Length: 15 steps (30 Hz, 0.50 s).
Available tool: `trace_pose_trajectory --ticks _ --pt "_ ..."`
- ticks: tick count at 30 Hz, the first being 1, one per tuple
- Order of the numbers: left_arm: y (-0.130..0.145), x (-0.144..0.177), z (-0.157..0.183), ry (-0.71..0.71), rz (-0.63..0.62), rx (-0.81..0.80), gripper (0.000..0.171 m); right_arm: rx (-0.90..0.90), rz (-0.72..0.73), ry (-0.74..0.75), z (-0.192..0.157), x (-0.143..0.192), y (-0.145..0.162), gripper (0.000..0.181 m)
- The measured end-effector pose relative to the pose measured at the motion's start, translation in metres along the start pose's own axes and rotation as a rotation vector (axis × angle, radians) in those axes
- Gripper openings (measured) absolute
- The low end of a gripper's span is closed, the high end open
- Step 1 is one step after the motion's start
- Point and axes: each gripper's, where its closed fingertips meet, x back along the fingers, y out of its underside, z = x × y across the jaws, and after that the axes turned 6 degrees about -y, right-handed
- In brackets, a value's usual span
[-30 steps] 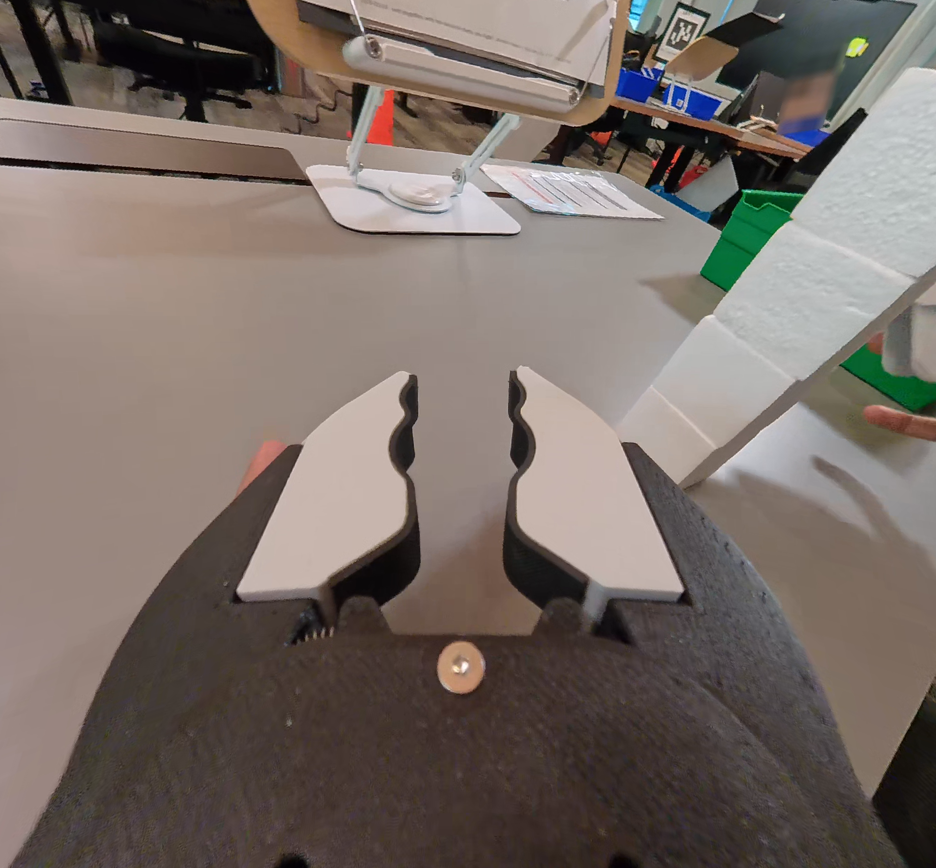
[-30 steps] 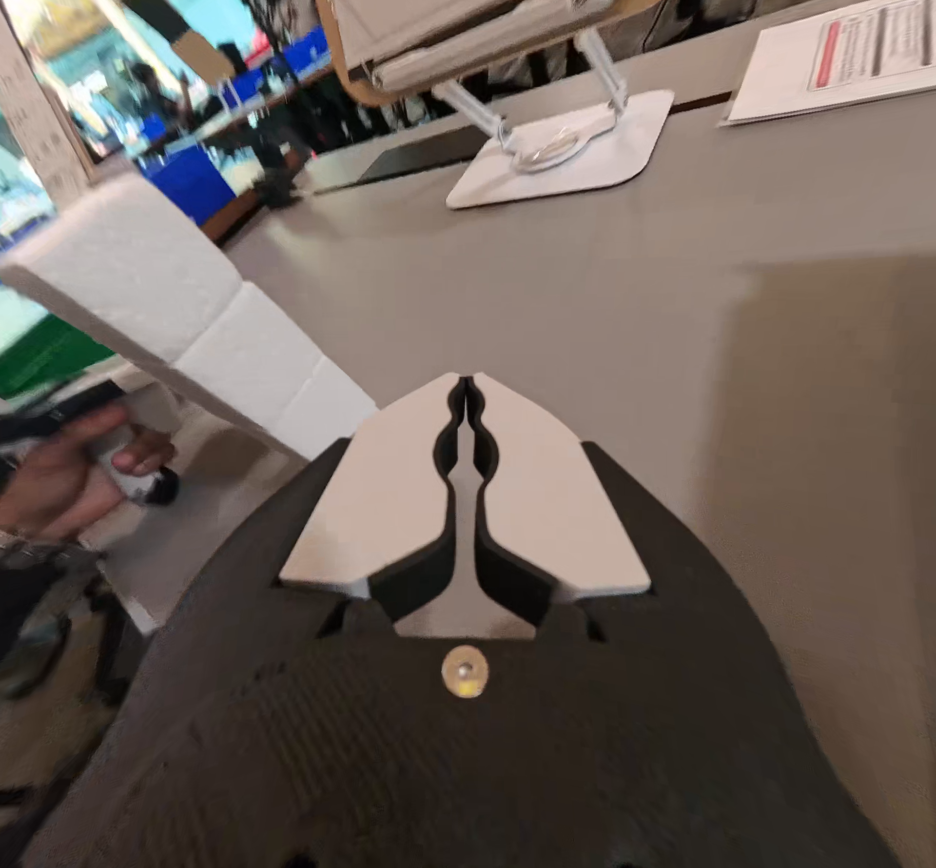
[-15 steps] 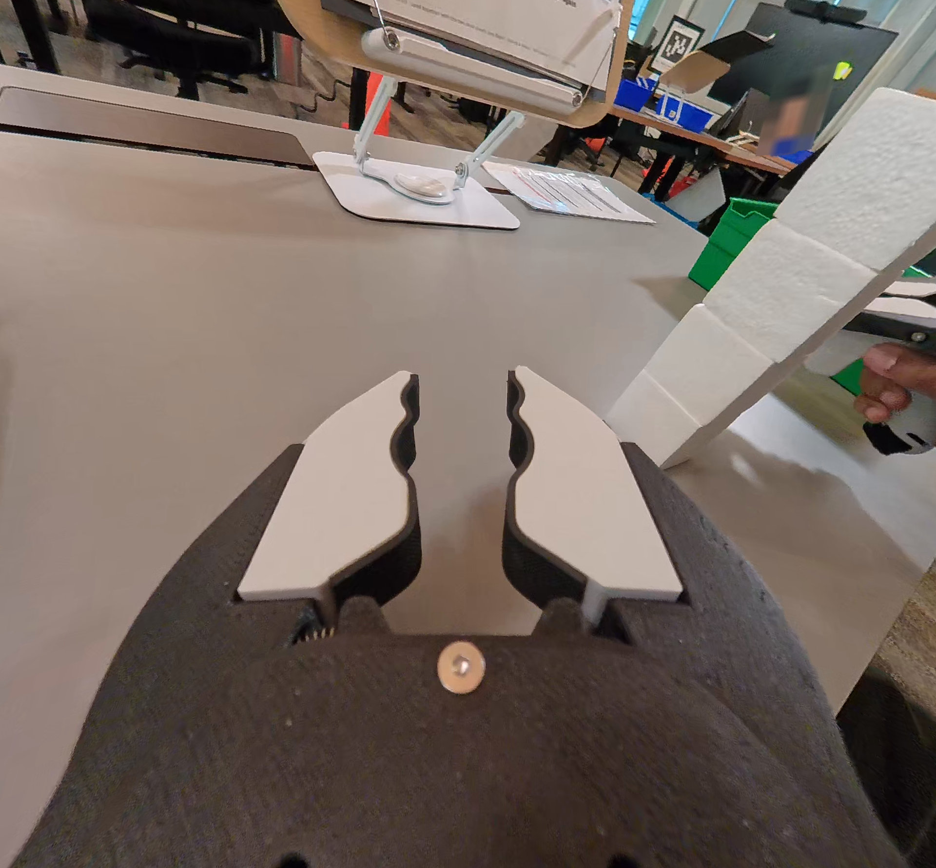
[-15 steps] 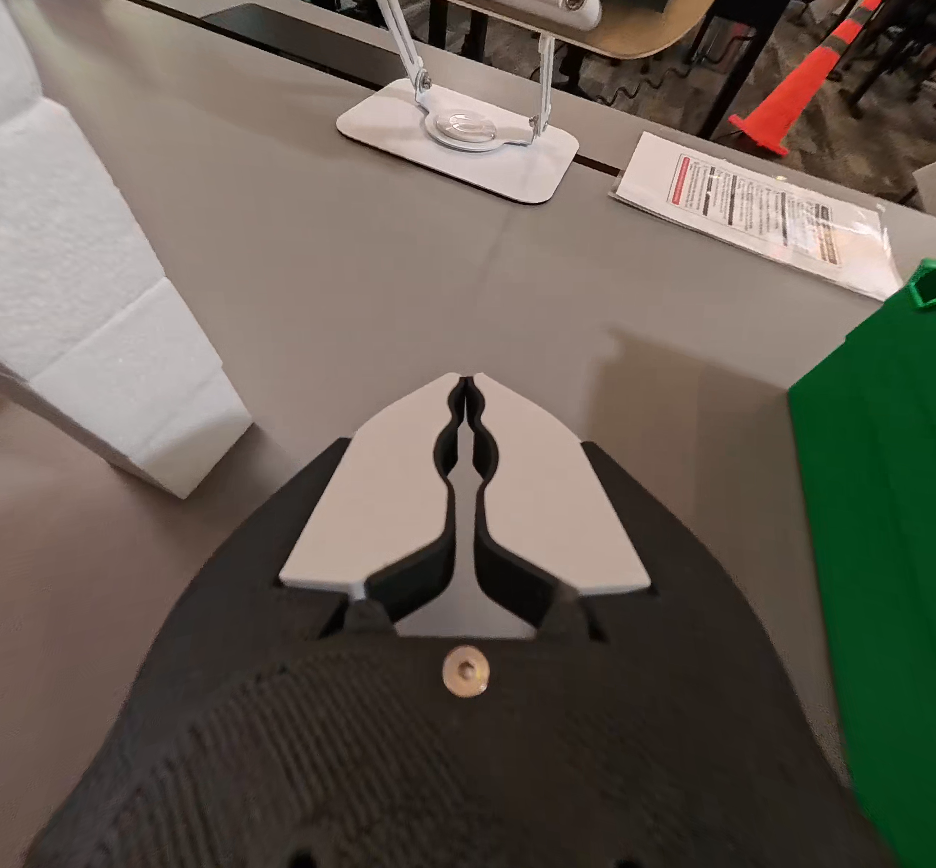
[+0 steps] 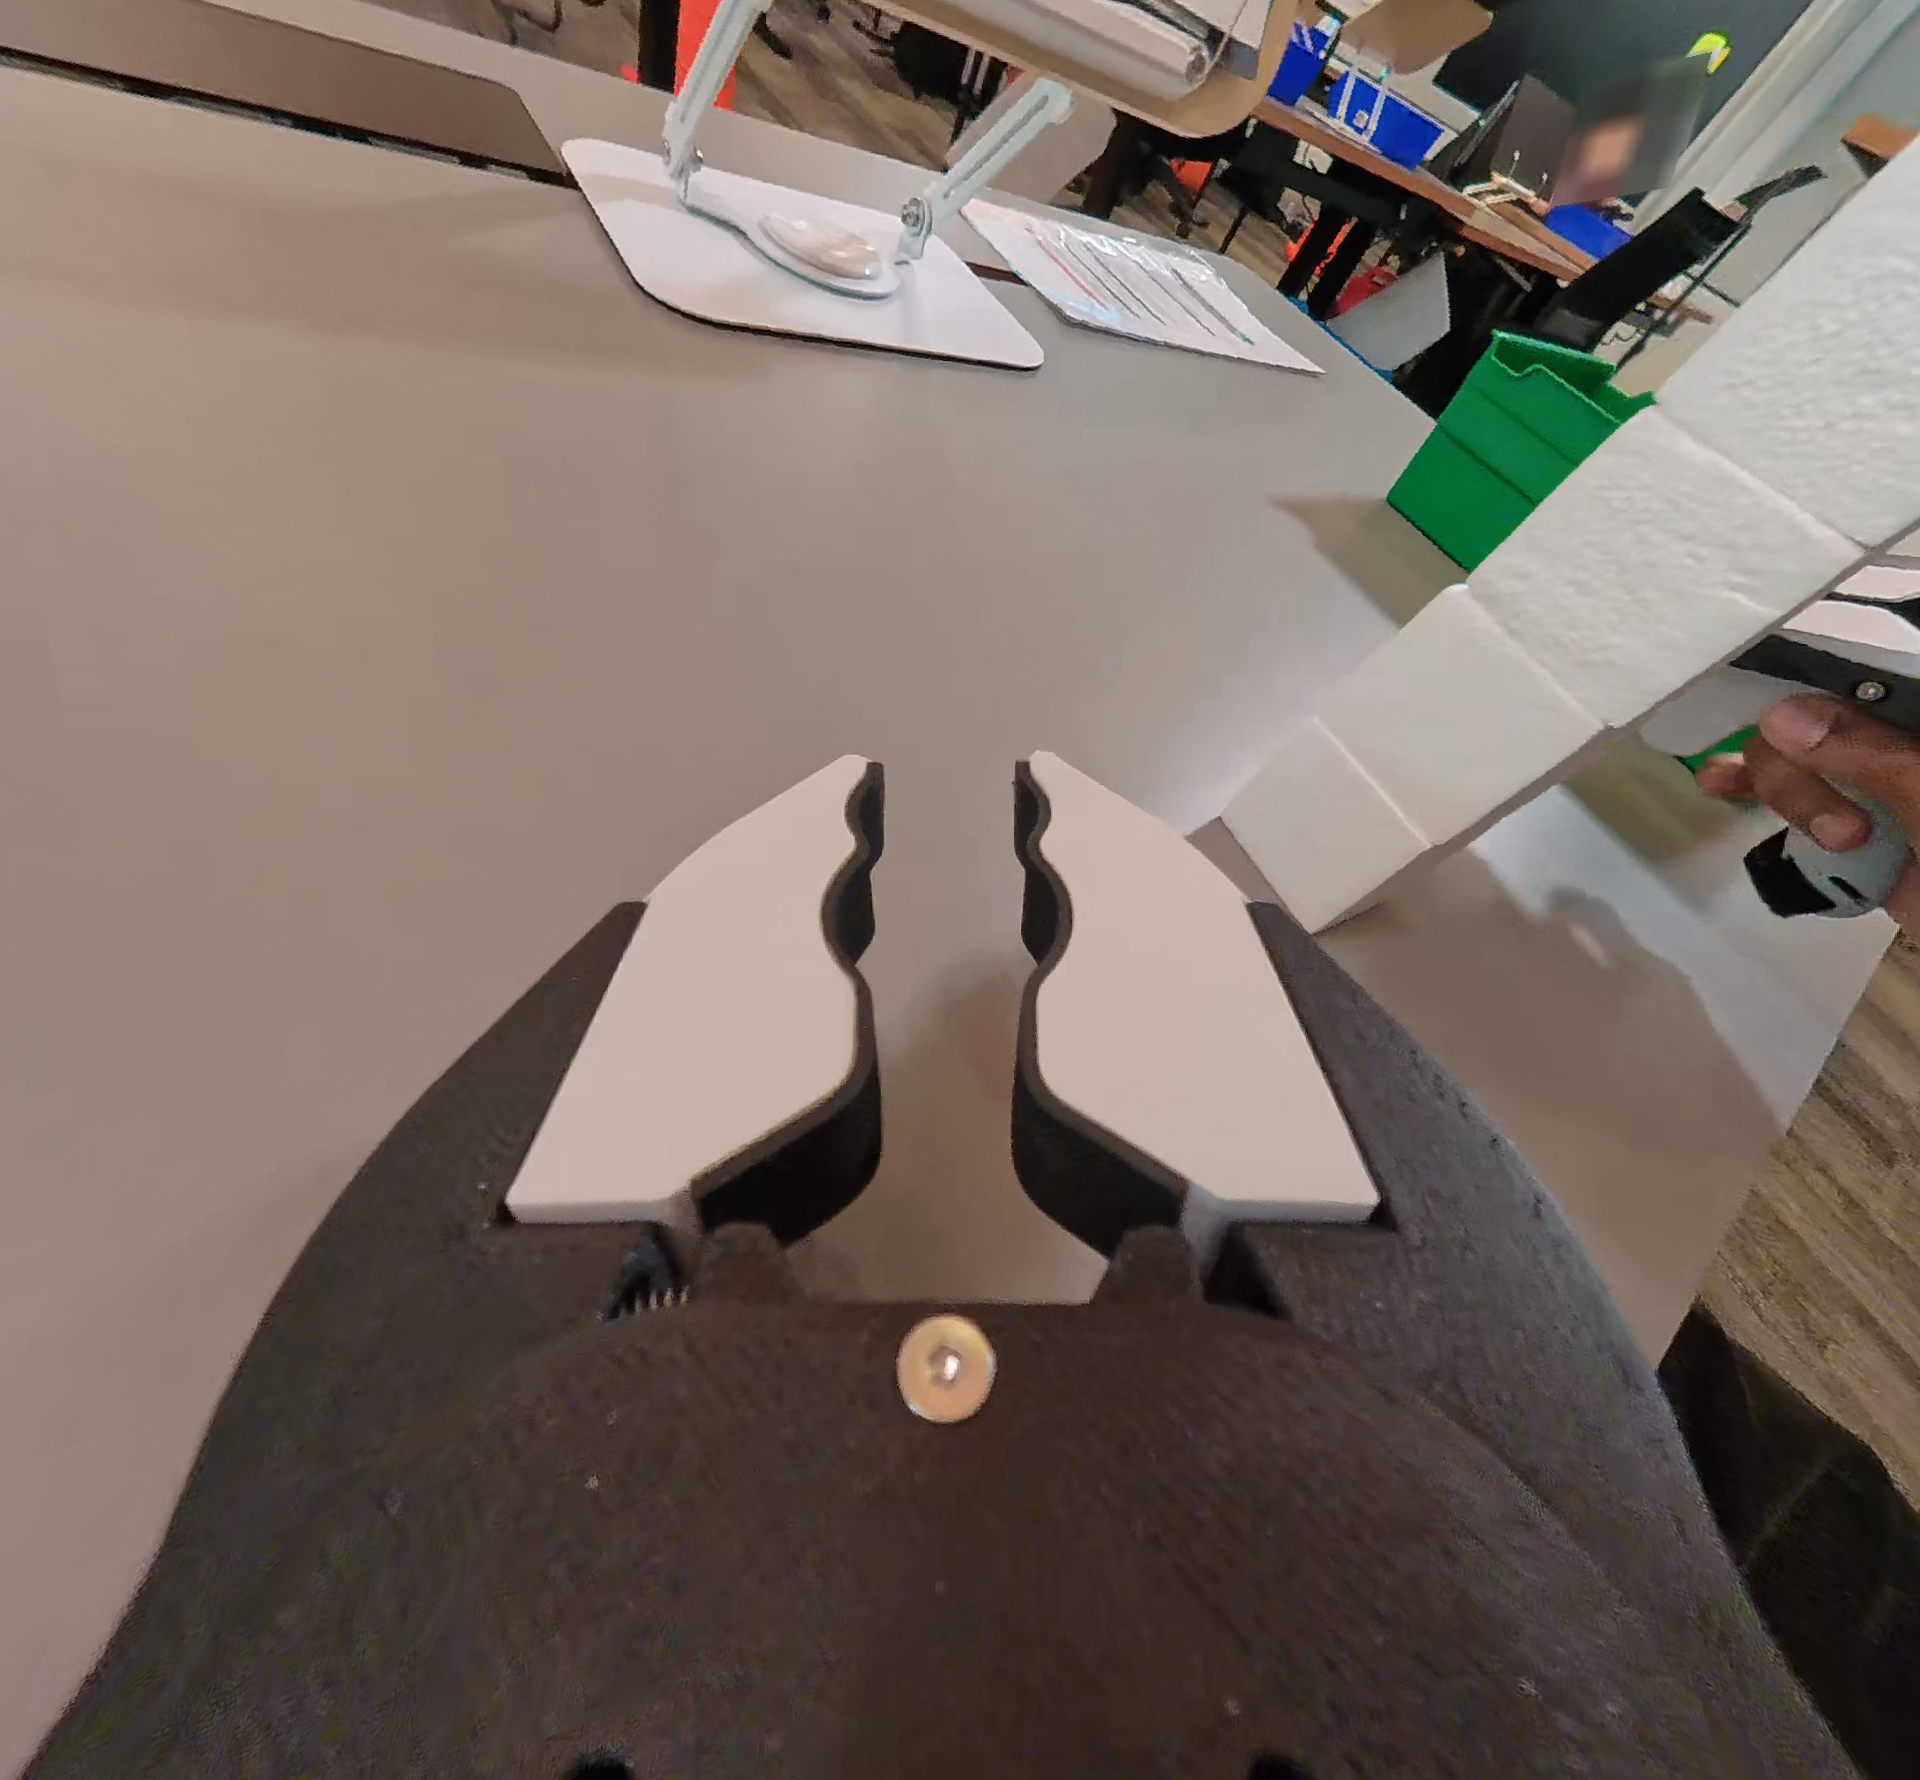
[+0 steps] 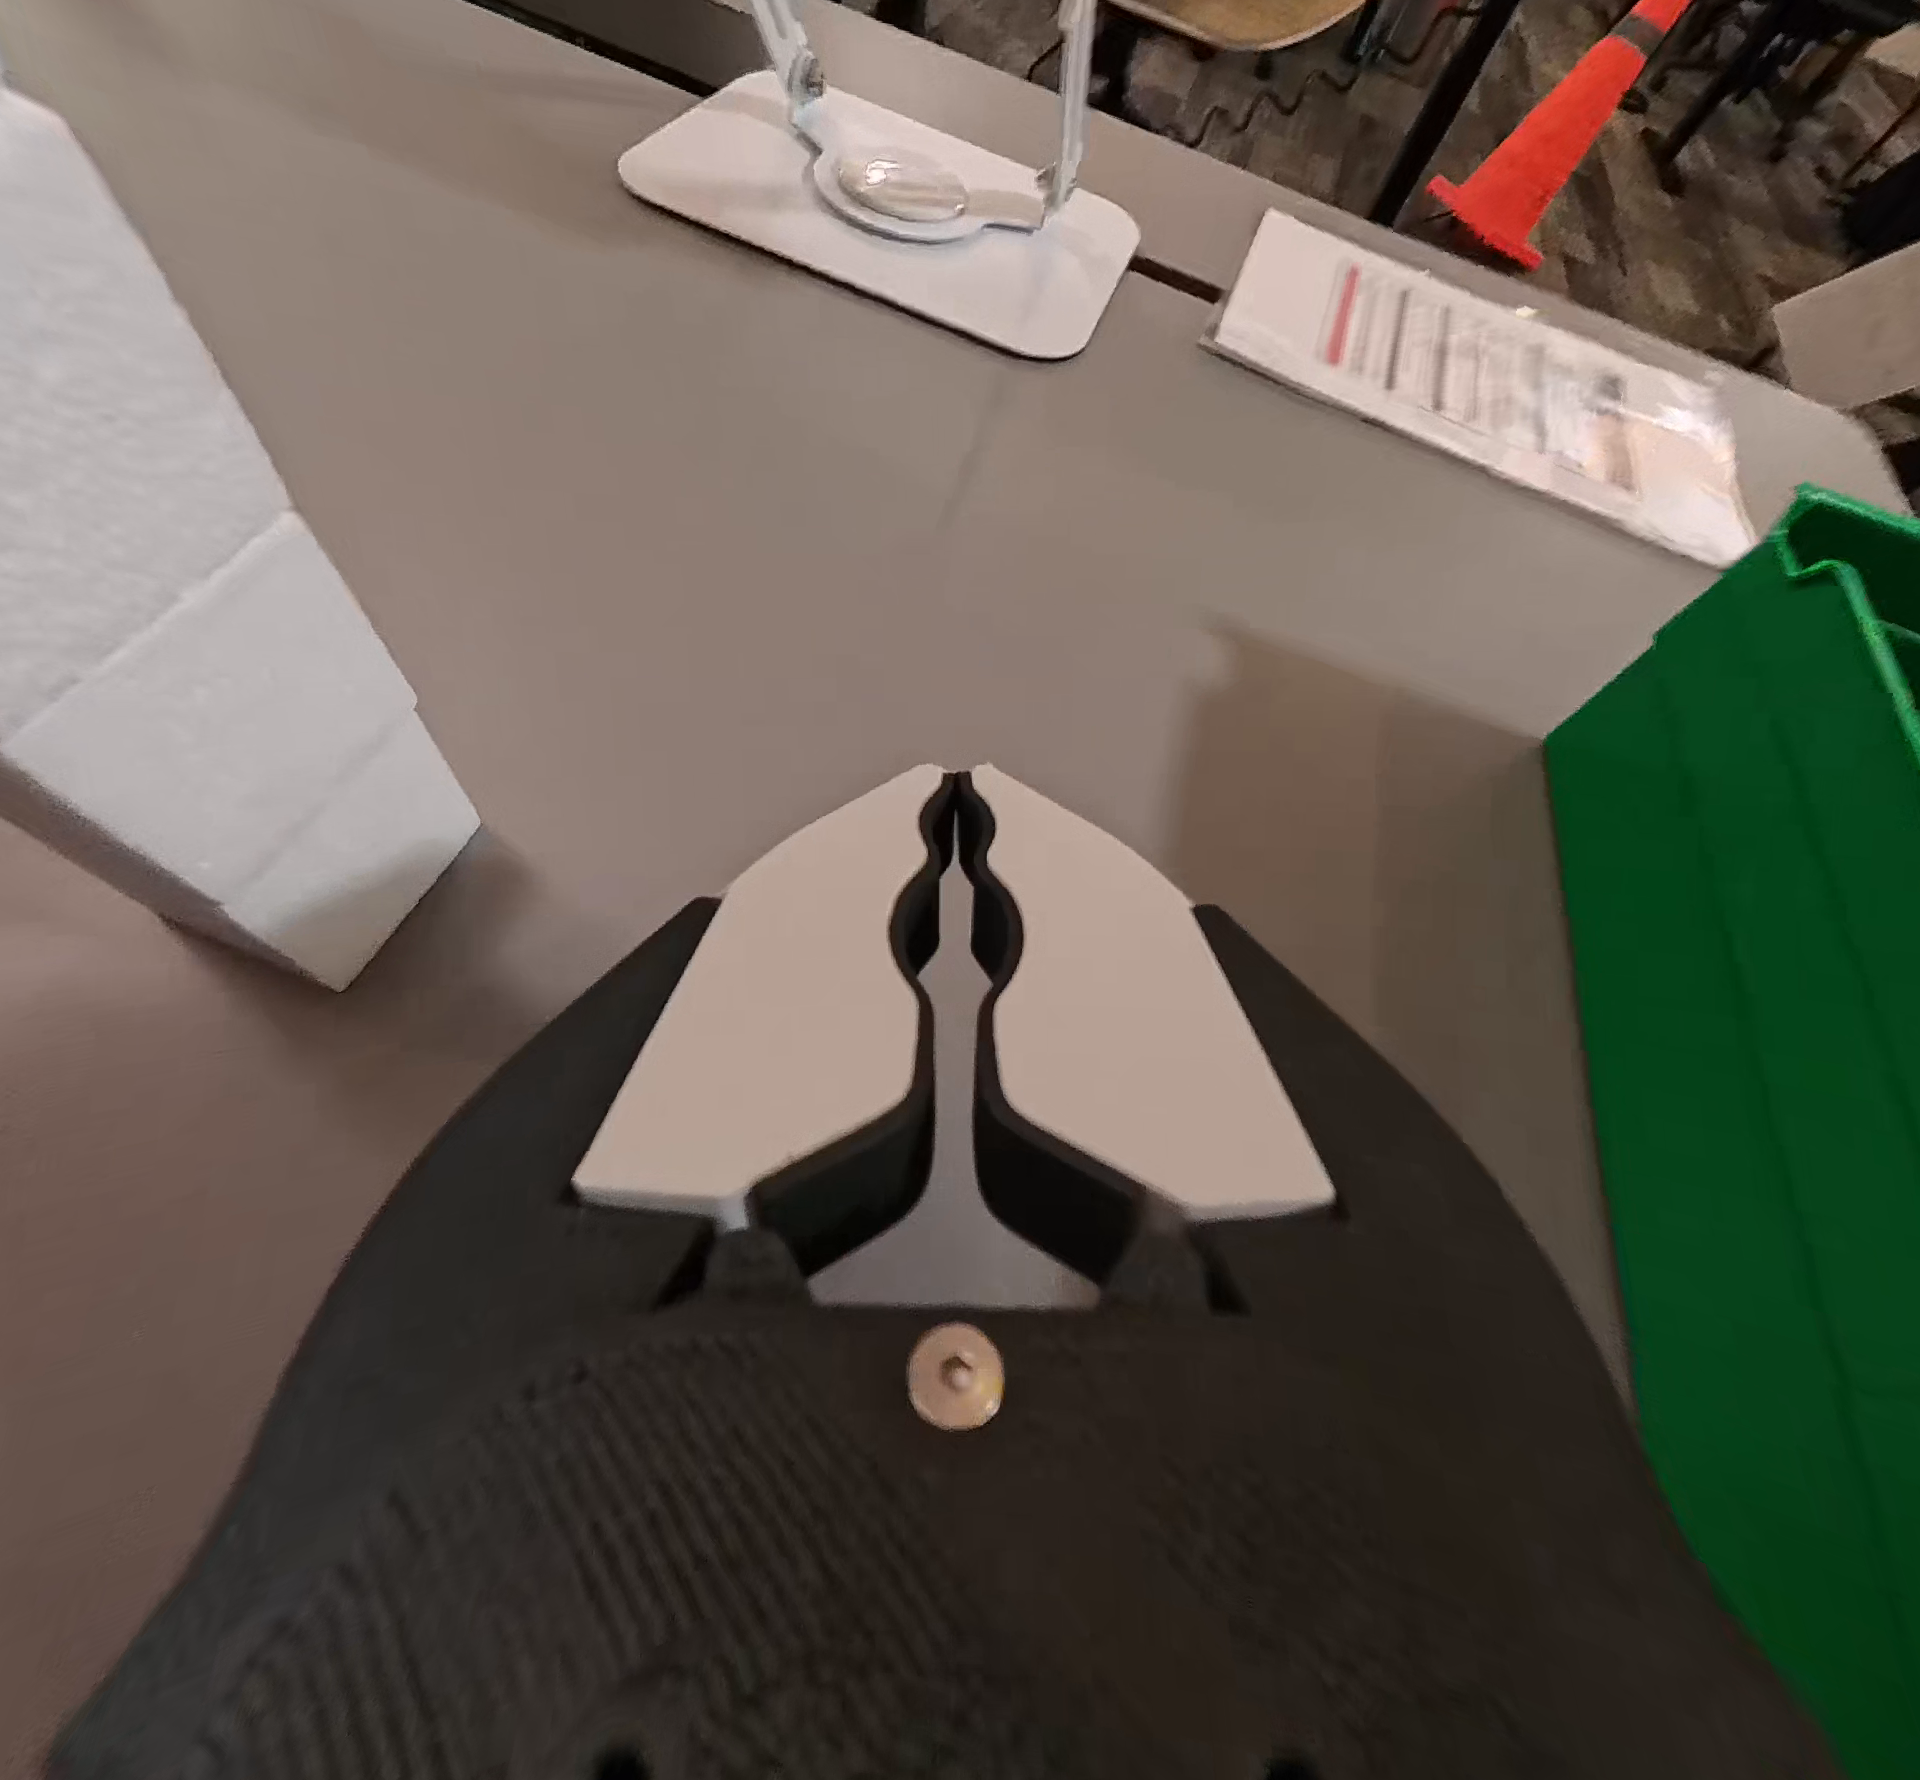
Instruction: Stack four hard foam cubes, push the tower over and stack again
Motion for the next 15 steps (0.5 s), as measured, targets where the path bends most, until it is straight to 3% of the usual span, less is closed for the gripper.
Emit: trace_pose_trajectory --ticks 4,8,11,15 --pt "0.001 -0.001 0.005 0.032 -0.01 -0.02 0.014 0.155 0.091 0.17 0.011 0.004 -0.013 0.0" --pt "0.001 0.001 0.012 0.063 -0.002 -0.05 0.001 0.172 0.149 0.143 -0.004 0.009 -0.023 0.0" --pt "-0.002 0.003 0.013 0.062 0.027 -0.048 0.012 0.113 0.226 0.101 -0.009 0.017 -0.035 0.0" --pt "-0.003 0.004 0.019 0.101 0.047 -0.016 0.038 0.129 0.245 0.201 0.004 0.024 -0.032 0.0"
